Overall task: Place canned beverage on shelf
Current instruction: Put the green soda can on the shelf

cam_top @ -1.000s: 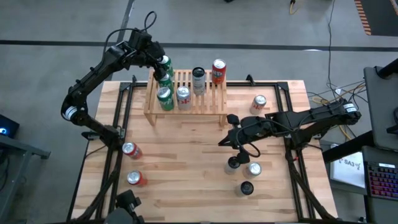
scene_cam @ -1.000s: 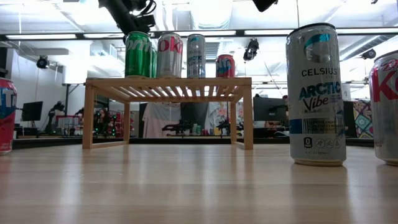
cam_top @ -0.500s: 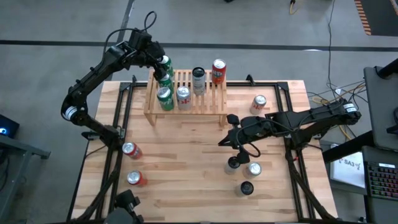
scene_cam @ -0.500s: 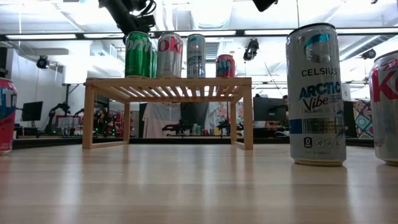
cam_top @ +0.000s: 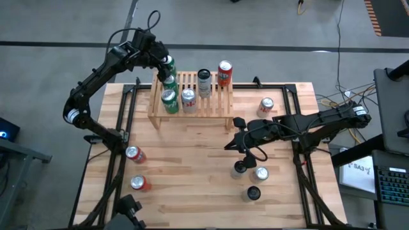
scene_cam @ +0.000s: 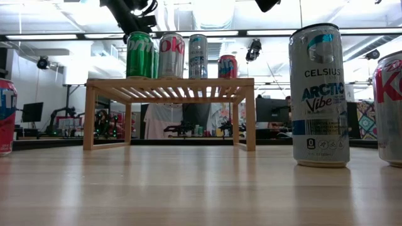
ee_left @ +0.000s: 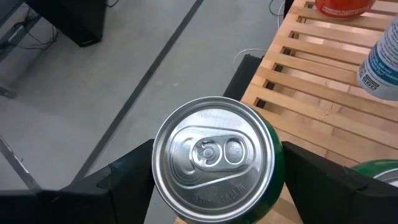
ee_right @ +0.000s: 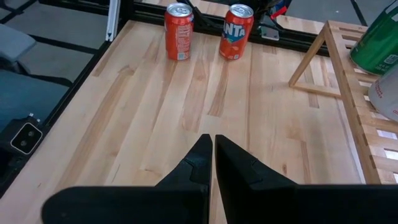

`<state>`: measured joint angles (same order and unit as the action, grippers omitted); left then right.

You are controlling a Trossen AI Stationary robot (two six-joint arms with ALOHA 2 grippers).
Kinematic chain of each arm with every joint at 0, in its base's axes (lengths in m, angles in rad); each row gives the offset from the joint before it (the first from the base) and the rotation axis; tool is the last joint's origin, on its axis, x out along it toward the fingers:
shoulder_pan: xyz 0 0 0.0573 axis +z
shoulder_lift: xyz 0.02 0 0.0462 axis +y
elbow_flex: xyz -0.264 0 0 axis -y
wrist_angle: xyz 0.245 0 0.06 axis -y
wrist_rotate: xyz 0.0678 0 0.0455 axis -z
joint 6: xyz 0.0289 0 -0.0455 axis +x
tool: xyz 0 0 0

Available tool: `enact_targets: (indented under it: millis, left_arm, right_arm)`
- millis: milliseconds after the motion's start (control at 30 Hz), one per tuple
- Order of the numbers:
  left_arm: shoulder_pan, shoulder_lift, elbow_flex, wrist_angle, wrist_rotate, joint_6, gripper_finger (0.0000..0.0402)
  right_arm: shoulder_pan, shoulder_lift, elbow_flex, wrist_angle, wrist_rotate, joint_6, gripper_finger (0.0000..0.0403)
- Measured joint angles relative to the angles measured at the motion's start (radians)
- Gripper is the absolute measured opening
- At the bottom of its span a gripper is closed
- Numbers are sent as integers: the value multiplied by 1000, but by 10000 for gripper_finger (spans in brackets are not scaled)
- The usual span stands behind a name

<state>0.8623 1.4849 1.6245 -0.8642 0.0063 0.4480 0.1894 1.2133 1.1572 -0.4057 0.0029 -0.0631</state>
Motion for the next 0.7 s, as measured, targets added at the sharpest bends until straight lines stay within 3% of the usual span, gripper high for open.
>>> enact_targets:
  millis: [267,700]
  left_arm:
    - [19,-22,0,-8,-73,0,292]
    - [32,-45,-34,-22,-66,-16,292]
  right_arm:
    - [0,0,0,0,0,2,9]
    - [0,0,0,0,0,3,9]
